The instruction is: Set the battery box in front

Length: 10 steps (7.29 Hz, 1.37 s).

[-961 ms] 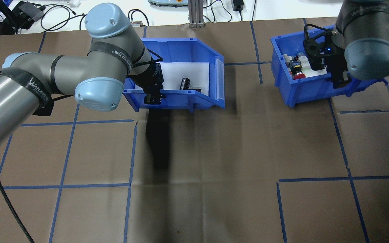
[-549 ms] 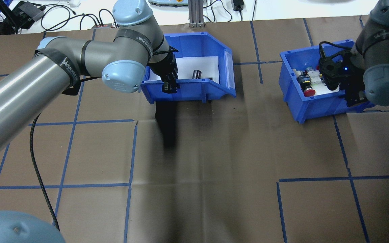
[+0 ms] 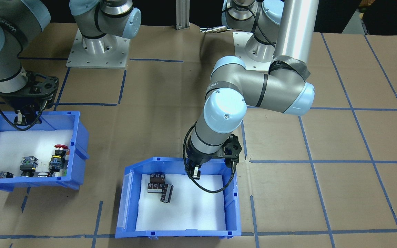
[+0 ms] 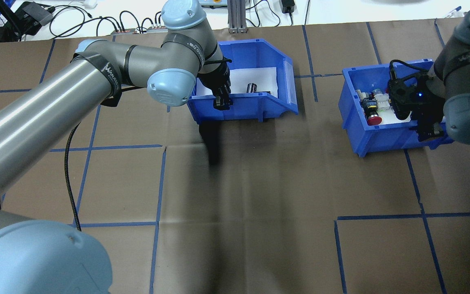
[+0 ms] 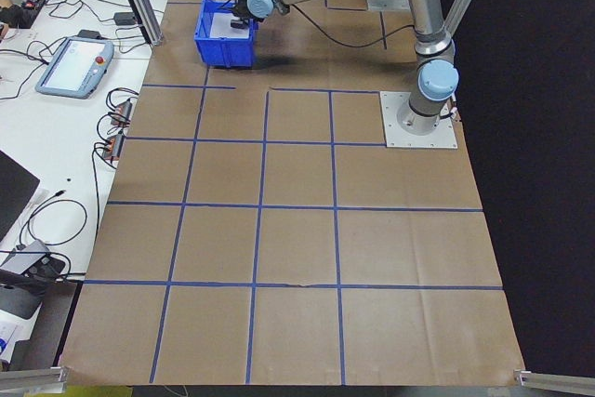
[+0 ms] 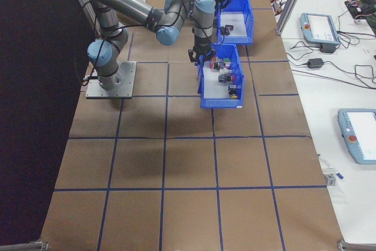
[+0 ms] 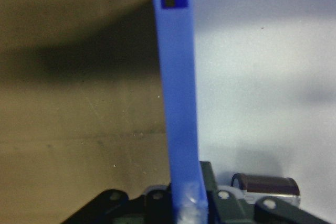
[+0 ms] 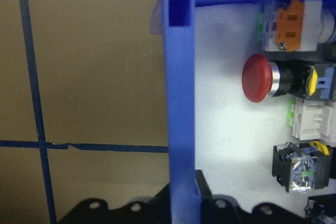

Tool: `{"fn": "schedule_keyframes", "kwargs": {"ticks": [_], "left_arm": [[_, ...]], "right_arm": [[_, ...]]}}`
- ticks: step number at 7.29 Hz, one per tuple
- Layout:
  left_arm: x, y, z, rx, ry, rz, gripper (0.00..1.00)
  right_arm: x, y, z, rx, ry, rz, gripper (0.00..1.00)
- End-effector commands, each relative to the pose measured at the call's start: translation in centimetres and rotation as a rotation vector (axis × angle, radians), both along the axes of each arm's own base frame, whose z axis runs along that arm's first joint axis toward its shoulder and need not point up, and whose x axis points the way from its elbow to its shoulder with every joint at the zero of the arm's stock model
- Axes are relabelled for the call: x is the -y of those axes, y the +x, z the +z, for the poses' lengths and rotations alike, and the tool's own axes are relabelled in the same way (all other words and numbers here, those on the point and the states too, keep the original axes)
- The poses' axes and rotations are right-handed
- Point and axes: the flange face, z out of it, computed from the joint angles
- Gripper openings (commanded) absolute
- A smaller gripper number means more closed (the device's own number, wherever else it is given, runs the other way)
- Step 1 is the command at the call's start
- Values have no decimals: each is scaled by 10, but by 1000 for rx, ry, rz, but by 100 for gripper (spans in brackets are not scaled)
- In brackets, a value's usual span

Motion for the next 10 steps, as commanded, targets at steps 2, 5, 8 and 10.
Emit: {"fn": "schedule_keyframes", "kwargs": {"ticks": [2,5,8,10], "left_arm": [[-17,0,24,17,88,54,99],[-51,45,126,110,14,-225,99],[-89,114,192,203,-26,-661,99],[-123,132,227,271,-26,-927,99]], "right_arm": [[-29,11,-2,2,-10,-63,8],[-61,23,0,4,-13,-52,8],[-97,84,2,1,-28,62,8],[-116,141,-6,10,-35,31,9]]}}
